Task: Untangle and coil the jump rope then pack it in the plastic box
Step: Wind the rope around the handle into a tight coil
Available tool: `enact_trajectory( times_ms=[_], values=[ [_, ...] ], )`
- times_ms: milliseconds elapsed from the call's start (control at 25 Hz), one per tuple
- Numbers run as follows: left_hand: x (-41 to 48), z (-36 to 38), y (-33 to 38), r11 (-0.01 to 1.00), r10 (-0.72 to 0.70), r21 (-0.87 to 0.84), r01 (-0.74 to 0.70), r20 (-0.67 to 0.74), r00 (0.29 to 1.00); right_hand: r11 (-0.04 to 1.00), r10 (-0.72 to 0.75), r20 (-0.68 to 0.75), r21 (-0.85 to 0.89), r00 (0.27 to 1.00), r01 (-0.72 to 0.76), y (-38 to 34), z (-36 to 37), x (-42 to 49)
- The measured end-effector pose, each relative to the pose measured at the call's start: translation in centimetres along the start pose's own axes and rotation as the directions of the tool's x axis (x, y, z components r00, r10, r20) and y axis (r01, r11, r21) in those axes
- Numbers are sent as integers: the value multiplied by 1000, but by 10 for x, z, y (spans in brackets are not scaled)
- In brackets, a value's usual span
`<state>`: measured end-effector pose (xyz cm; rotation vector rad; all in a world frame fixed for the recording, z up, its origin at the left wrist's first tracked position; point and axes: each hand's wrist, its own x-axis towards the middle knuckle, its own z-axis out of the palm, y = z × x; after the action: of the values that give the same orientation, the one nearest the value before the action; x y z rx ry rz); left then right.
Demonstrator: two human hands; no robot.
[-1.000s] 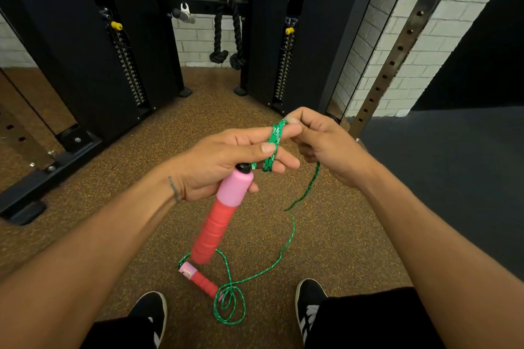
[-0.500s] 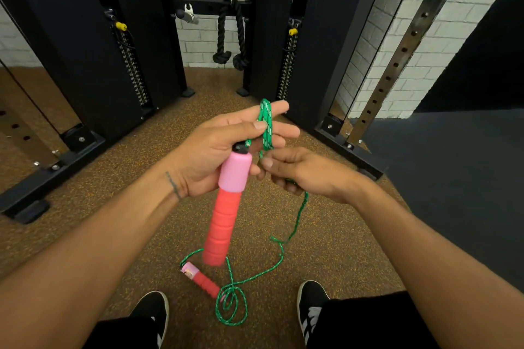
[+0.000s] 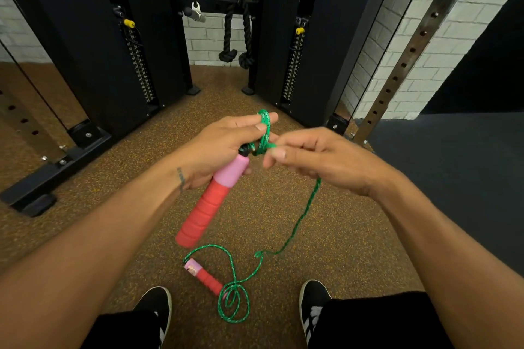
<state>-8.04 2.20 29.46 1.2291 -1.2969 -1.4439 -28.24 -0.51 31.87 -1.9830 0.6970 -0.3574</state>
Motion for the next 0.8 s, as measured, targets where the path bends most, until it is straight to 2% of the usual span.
enact_trajectory(
  times_ms=[120, 240, 320, 520, 800],
  values=[
    [-4, 6, 5, 999, -16, 32, 12, 143, 990, 993, -61, -197, 85, 978, 79, 3, -11, -2],
    [-8, 11, 7, 1000, -16, 24, 9, 317, 948, 984, -110, -282, 104, 953, 144, 7, -11, 1],
    [-9, 13, 7, 999, -9, 52, -12, 379, 926, 978, -107, -330, 137, 938, 160, 10, -10, 4],
    [-7, 17, 8, 999, 34, 16, -41, 307, 951, 979, -80, -378, 142, 922, 143, 25, -15, 10],
    [-6, 15, 5, 998, 47, 30, -58, 296, 954, 941, 28, -347, 325, 937, 92, 34, -12, 17]
  ],
)
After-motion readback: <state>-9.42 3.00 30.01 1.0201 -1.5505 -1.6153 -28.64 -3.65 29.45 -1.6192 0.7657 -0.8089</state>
